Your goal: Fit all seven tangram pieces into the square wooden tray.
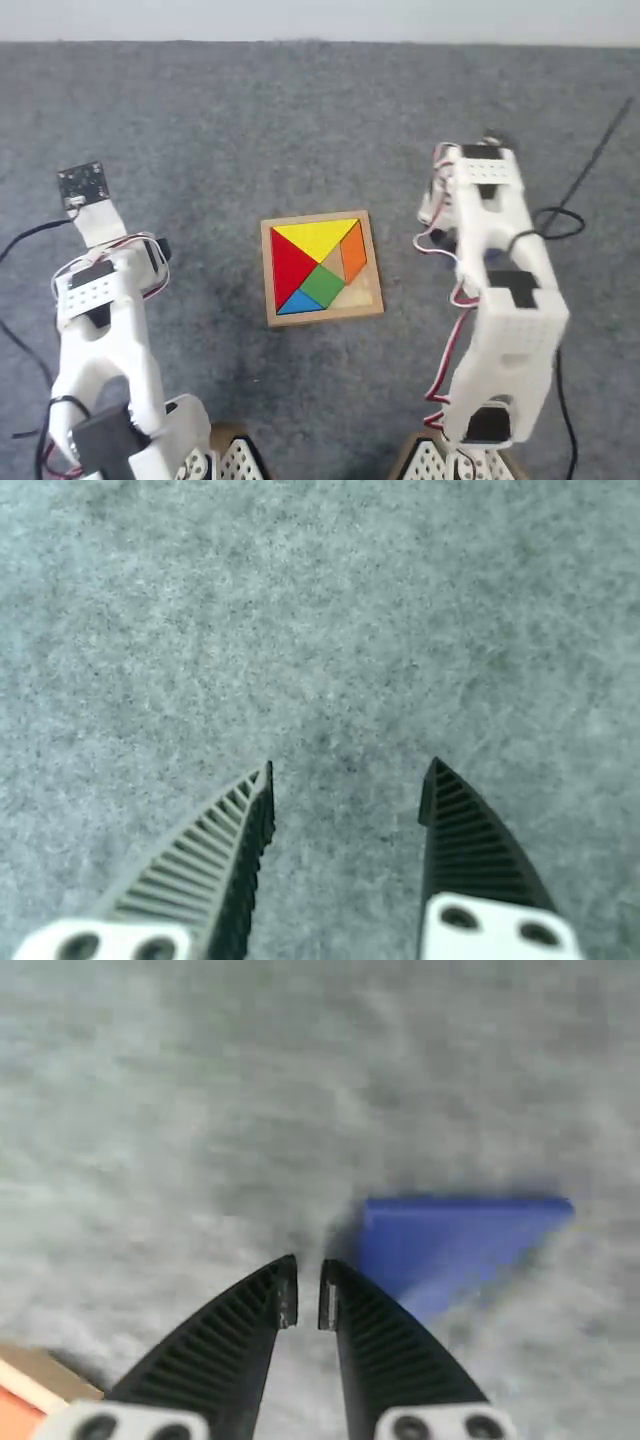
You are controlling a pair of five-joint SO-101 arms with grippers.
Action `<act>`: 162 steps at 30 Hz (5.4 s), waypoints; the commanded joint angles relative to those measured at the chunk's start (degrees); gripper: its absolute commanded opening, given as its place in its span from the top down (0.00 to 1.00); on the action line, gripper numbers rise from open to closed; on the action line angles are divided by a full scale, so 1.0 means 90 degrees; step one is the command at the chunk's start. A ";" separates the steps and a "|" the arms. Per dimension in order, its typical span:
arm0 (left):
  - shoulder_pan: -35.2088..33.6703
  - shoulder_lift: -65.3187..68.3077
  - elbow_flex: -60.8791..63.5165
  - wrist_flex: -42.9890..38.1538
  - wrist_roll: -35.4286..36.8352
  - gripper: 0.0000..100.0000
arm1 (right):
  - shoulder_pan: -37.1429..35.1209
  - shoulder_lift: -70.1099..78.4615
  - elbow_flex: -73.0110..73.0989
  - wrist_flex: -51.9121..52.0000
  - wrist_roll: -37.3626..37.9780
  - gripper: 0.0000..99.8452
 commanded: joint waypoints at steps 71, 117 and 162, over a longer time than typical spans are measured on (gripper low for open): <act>0.0234 -0.0147 0.0054 -0.0176 -0.0078 0.77 | 0.1451 -0.1118 0.2032 0.0396 0.5744 0.99; 0.0234 -0.0156 0.0054 -0.0166 -0.0283 0.77 | 0.0103 -0.0142 0.0068 0.0298 0.0352 0.92; 0.0234 -0.0156 0.0054 -0.0147 -0.0283 0.77 | -0.0269 -0.1255 0.1553 -0.0298 0.0918 0.72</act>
